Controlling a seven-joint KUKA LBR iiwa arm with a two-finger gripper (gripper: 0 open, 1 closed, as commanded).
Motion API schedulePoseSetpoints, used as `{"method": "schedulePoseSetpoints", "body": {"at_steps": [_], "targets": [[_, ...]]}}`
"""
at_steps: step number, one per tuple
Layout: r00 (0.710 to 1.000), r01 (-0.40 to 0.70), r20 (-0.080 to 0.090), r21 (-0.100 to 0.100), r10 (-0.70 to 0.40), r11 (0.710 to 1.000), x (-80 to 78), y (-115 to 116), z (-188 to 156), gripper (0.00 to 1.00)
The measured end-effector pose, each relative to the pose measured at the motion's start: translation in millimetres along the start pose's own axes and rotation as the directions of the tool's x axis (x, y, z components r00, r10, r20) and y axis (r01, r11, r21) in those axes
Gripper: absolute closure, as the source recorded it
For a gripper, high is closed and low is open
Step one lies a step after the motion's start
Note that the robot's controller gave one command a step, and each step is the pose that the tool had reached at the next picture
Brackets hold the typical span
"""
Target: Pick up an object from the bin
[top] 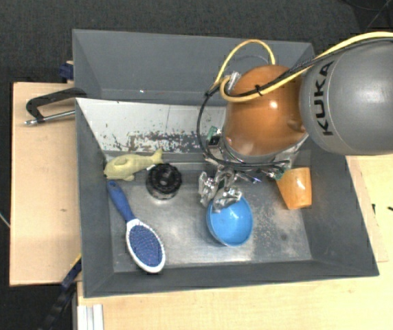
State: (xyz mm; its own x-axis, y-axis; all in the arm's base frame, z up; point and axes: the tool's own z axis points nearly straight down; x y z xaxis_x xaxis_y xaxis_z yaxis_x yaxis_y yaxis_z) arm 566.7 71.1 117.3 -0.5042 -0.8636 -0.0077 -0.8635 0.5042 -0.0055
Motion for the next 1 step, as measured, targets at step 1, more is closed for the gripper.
{"method": "schedulePoseSetpoints", "body": {"at_steps": [1], "targets": [[1.000, -0.003, 0.001, 0.001, 0.003, 1.000, -2.7, -1.2, -33.6, 1.00]]}}
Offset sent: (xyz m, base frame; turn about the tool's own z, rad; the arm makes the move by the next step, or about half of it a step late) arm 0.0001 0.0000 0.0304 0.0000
